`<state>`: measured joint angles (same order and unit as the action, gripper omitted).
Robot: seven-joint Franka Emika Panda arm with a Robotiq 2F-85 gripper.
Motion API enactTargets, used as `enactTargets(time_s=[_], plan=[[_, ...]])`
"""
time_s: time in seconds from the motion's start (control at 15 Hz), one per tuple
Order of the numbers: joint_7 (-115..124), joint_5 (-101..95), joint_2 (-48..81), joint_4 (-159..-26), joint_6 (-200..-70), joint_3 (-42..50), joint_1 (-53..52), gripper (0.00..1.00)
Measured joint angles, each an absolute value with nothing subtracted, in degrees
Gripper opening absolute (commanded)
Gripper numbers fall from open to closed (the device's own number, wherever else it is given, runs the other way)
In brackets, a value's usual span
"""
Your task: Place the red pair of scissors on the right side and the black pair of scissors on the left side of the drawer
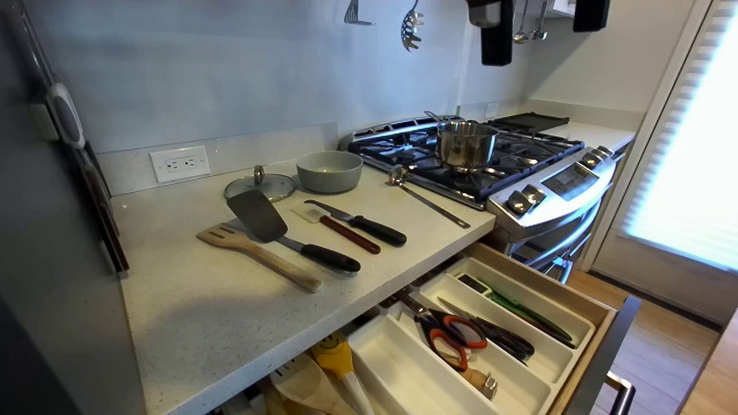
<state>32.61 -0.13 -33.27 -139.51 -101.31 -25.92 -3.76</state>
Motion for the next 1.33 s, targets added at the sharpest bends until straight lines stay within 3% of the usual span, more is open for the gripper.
enactTargets(time_s=[0.8, 1.33], plan=[[34.92, 1.51, -26.01, -142.99, -102.76, -23.04, -4.21, 1.0], [34.92, 4.51, -18.35, -151.07, -122.11, -22.19, -8.79, 1.0]])
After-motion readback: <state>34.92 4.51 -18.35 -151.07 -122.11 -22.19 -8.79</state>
